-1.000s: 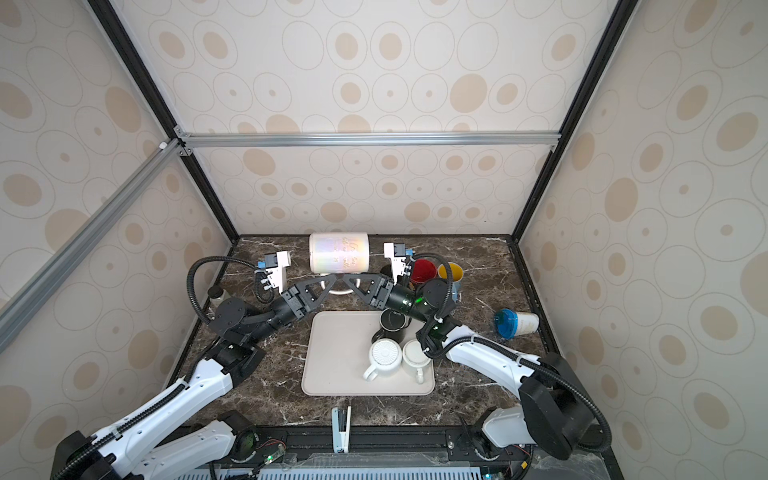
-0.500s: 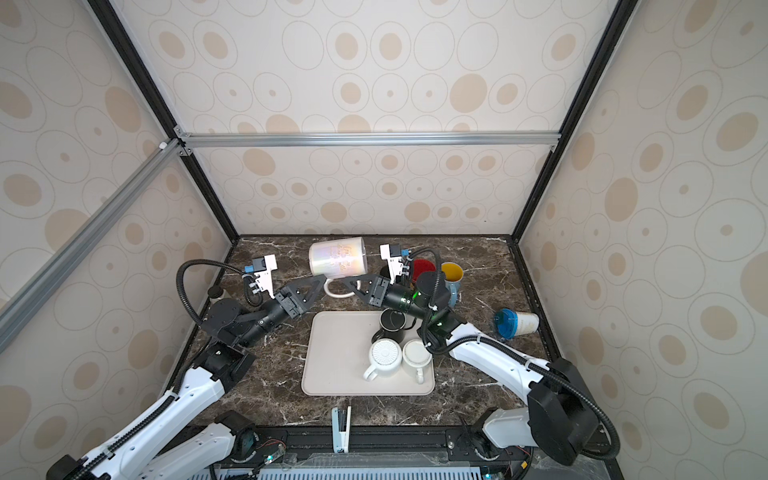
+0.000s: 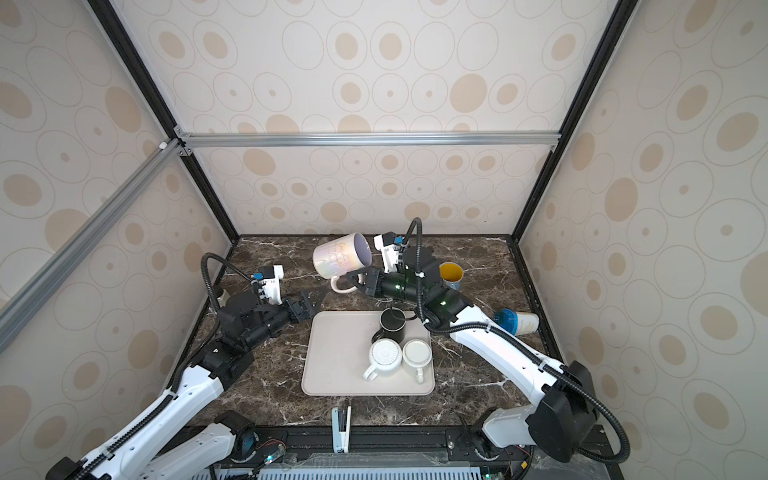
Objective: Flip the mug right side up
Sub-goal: 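Open the left gripper off the pink mug while right gripper pulls it away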
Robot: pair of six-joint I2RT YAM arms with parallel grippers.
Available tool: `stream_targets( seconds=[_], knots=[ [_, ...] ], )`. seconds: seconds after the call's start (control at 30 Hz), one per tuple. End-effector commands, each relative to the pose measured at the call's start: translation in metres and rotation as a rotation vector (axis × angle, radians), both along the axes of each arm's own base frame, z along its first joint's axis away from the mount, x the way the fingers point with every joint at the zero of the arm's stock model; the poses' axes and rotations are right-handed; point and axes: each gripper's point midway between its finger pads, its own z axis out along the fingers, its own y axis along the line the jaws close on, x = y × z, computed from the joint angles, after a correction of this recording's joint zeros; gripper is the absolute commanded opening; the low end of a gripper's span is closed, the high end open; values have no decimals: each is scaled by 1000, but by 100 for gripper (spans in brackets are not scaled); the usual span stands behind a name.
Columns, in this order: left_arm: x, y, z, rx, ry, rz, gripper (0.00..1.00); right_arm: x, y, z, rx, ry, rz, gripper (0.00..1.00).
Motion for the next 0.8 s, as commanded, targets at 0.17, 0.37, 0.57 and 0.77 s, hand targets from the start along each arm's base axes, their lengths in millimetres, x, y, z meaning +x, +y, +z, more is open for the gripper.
stream_targets(
  seconds=[0.17,0.37,0.57,0.77],
  knots=[
    [-6,23,6,125,-50,71,100,37,0,0,-197,-59,-119,0],
    [-6,22,-7,129,-29,67,99,68,-4,-33,-510,-91,-254,0],
    [-3,19,-12,136,-29,56,99,91,-8,-54,-677,-114,-349,0],
    [-4,25,-13,155,-37,77,99,111,-7,-77,-776,-90,-405,0]
  ],
)
